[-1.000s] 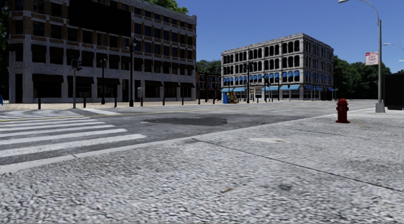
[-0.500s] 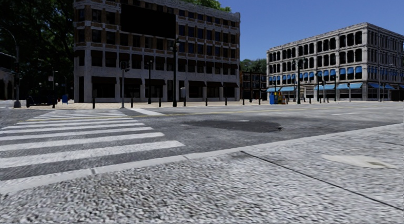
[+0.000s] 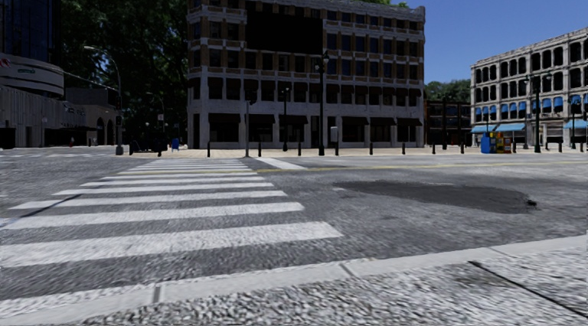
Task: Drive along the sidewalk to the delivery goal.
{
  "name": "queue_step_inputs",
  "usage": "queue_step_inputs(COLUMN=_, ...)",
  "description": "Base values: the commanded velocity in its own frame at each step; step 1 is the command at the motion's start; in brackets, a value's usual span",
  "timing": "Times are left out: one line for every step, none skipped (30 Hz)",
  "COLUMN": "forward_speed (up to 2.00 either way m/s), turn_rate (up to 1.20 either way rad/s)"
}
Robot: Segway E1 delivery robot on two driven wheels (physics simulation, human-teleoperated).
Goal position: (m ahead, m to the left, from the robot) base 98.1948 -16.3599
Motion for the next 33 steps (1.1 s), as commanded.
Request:
queue_step_inputs(forward_speed=1.74, turn_rate=0.57)
queue_step_inputs(forward_speed=1.76, turn_rate=0.57)
queue_step_inputs(forward_speed=1.76, turn_rate=0.57)
queue_step_inputs(forward_speed=1.79, turn_rate=0.57)
queue_step_inputs(forward_speed=1.82, turn_rate=0.57)
queue_step_inputs(forward_speed=1.87, turn_rate=0.57)
queue_step_inputs(forward_speed=1.87, turn_rate=0.57)
queue_step_inputs(forward_speed=1.90, turn_rate=0.57)
queue_step_inputs(forward_speed=1.92, turn_rate=0.57)
queue_step_inputs(forward_speed=1.93, turn_rate=0.57)
queue_step_inputs(forward_speed=1.94, turn_rate=0.57)
queue_step_inputs(forward_speed=1.94, turn_rate=0.57)
queue_step_inputs(forward_speed=1.94, turn_rate=0.57)
queue_step_inputs(forward_speed=1.94, turn_rate=0.57)
queue_step_inputs(forward_speed=1.96, turn_rate=0.57)
queue_step_inputs(forward_speed=2.00, turn_rate=0.57)
queue_step_inputs(forward_speed=2.00, turn_rate=0.57)
queue_step_inputs(forward_speed=2.00, turn_rate=0.57)
queue_step_inputs(forward_speed=2.00, turn_rate=0.57)
queue_step_inputs(forward_speed=2.00, turn_rate=0.57)
queue_step_inputs(forward_speed=2.00, turn_rate=0.57)
queue_step_inputs(forward_speed=2.00, turn_rate=0.57)
queue_step_inputs(forward_speed=2.00, turn_rate=0.57)
queue_step_inputs(forward_speed=2.00, turn_rate=0.46)
queue_step_inputs(forward_speed=2.00, turn_rate=0.23)
queue_step_inputs(forward_speed=2.00, turn_rate=0.23)
queue_step_inputs(forward_speed=2.00, turn_rate=0.03)
queue_step_inputs(forward_speed=2.00, turn_rate=0.00)
queue_step_inputs(forward_speed=2.00, turn_rate=0.00)
queue_step_inputs(forward_speed=2.00, turn_rate=0.00)
queue_step_inputs(forward_speed=2.00, turn_rate=0.00)
queue_step_inputs(forward_speed=2.00, turn_rate=0.00)
queue_step_inputs(forward_speed=2.00, turn_rate=0.00)
